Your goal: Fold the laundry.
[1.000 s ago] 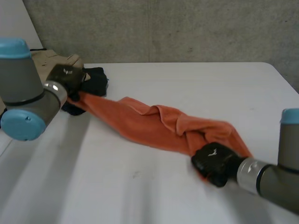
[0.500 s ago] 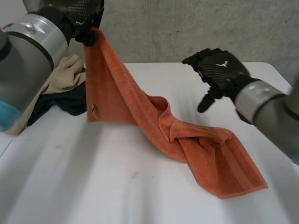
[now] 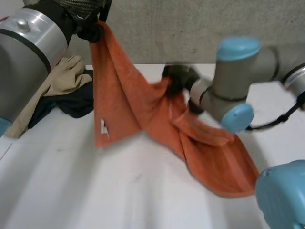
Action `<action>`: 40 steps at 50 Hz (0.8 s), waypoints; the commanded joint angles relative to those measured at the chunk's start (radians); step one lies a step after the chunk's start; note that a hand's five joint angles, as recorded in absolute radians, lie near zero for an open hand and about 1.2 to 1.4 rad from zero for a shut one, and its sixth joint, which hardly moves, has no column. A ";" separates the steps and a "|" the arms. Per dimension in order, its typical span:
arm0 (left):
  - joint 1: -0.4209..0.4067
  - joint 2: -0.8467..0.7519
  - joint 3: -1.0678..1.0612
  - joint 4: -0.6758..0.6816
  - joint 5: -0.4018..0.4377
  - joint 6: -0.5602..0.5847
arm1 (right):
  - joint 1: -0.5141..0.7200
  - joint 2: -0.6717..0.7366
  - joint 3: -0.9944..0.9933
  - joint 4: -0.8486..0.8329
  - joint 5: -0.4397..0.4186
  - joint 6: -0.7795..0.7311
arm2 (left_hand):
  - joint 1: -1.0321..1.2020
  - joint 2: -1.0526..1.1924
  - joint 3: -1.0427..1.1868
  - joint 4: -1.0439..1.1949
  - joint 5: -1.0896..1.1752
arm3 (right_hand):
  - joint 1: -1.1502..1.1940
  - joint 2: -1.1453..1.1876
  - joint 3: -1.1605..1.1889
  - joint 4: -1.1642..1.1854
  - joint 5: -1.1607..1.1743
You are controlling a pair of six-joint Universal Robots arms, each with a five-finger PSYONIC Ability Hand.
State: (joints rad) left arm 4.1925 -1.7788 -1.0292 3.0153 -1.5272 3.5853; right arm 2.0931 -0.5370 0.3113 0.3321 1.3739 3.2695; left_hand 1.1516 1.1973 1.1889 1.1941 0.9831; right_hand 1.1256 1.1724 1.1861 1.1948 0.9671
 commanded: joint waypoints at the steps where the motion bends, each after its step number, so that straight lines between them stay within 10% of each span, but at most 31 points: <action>1: 0.054 -0.060 0.109 0.060 -0.034 0.026 | -0.041 -0.190 -0.041 -0.205 0.066 -0.368 | 0.245 0.199 0.207 0.202 0.239 | 0.271 0.224 0.210 0.201 0.255; 13: 0.041 -0.177 0.089 0.080 -0.105 -0.013 | -0.080 -0.504 0.495 -0.424 -0.024 -0.459 | 0.245 0.199 0.207 0.202 0.239 | 0.271 0.224 0.210 0.201 0.255; 26: 0.021 -0.365 -0.267 0.125 -0.097 -0.007 | -0.090 -0.414 0.923 -0.413 -0.107 -0.562 | 0.245 0.199 0.207 0.202 0.239 | 0.271 0.224 0.210 0.201 0.255; 40: 0.037 -0.358 -0.256 -0.022 -0.110 -0.055 | -0.042 -0.431 0.993 -0.389 -0.055 -0.554 | -0.977 -1.023 -1.014 -1.020 -0.983 | 0.271 0.224 0.210 0.201 0.255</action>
State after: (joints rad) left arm 4.2060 -2.2167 -1.3035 3.0654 -1.6297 3.5749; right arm 2.0285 -0.8919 1.2821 -0.0652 1.2998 2.6654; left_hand 0.3023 0.3247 0.3322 0.3219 0.1452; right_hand 1.1255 1.1726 1.1916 1.1988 0.9671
